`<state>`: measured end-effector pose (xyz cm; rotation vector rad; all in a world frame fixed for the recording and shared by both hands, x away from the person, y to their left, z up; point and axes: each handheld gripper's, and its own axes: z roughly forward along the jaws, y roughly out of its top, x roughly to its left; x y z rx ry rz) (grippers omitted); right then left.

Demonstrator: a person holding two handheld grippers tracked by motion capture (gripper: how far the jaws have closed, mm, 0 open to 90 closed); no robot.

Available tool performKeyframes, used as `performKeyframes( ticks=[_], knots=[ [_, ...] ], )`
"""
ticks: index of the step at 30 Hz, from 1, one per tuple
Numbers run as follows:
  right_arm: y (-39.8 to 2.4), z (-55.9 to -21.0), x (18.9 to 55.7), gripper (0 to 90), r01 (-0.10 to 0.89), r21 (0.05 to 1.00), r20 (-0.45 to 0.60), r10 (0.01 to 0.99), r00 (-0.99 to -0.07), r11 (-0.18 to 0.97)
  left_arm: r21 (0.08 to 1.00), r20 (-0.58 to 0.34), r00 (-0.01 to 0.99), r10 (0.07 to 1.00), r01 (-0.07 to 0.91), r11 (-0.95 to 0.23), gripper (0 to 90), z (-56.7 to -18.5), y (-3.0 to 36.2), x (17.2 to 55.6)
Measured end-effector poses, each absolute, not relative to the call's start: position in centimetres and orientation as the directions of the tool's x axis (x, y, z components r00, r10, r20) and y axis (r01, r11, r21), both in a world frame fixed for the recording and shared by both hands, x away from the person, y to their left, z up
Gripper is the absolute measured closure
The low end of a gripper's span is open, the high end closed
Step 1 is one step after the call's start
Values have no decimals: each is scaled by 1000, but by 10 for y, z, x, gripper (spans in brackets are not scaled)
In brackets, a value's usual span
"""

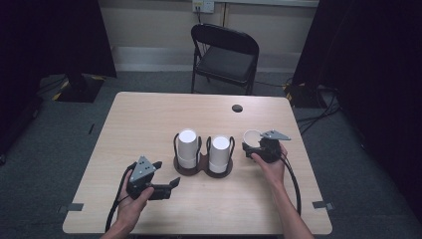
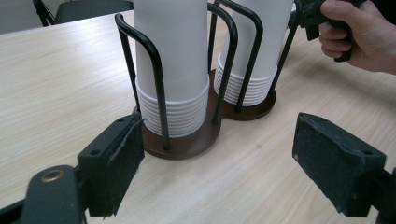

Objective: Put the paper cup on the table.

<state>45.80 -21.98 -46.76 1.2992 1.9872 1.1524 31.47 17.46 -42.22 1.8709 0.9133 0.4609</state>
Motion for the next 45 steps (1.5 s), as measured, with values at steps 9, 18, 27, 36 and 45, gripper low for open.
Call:
performKeyframes(
  ticks=[9,18,27,36,45],
  knots=[
    [-222,-470,459,139,508,845,79,901,-427,167,885,-73,649,757,393,-251,167,-422,175,315],
    [-222,-473,457,139,535,821,63,901,-429,198,888,-67,650,757,385,-253,168,-422,176,315],
    [-227,-469,453,141,555,808,74,903,-423,195,888,-72,647,759,388,-247,168,-421,176,315],
    [-236,-461,444,141,542,816,60,904,-424,201,888,-75,642,763,391,-242,168,-421,177,315],
    [-250,-457,434,145,543,820,72,908,-413,182,884,-72,633,771,398,-245,171,-421,174,316]
  ],
)
